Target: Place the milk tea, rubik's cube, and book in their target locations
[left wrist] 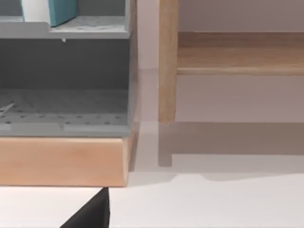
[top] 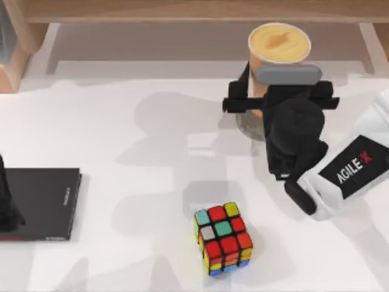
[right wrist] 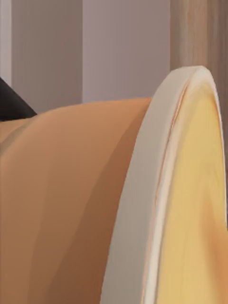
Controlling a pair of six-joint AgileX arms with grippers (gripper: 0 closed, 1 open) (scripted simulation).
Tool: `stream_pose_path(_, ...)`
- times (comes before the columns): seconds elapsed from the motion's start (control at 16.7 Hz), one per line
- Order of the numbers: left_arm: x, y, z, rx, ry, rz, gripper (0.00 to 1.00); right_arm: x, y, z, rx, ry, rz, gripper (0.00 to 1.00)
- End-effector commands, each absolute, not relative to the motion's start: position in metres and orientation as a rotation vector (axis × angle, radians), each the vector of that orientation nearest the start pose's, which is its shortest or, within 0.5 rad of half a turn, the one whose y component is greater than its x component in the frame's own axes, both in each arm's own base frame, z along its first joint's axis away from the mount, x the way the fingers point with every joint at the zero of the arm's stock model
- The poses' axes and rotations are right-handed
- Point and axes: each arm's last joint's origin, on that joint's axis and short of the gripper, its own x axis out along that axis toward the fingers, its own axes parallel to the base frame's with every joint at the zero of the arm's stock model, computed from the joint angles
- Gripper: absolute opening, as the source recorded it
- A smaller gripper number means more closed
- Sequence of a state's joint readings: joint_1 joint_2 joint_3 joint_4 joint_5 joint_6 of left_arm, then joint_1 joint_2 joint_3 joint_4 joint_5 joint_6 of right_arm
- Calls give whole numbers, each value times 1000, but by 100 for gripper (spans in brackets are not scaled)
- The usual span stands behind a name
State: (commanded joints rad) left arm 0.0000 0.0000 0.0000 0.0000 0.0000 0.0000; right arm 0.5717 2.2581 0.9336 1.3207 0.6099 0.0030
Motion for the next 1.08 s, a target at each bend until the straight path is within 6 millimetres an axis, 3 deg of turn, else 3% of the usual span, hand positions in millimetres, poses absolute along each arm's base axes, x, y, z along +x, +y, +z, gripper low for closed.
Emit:
stream_pose_path(0.12,106,-1,160,0,0,0,100,348,207,80,-9,-4,-12,0)
stream_pose_path(0.9,106,-1,160,0,0,0,100,348,207,80,-9,-4,-12,98)
stream_pose_path(1.08,106,-1,160,0,0,0,100,348,207,80,-9,-4,-12,100)
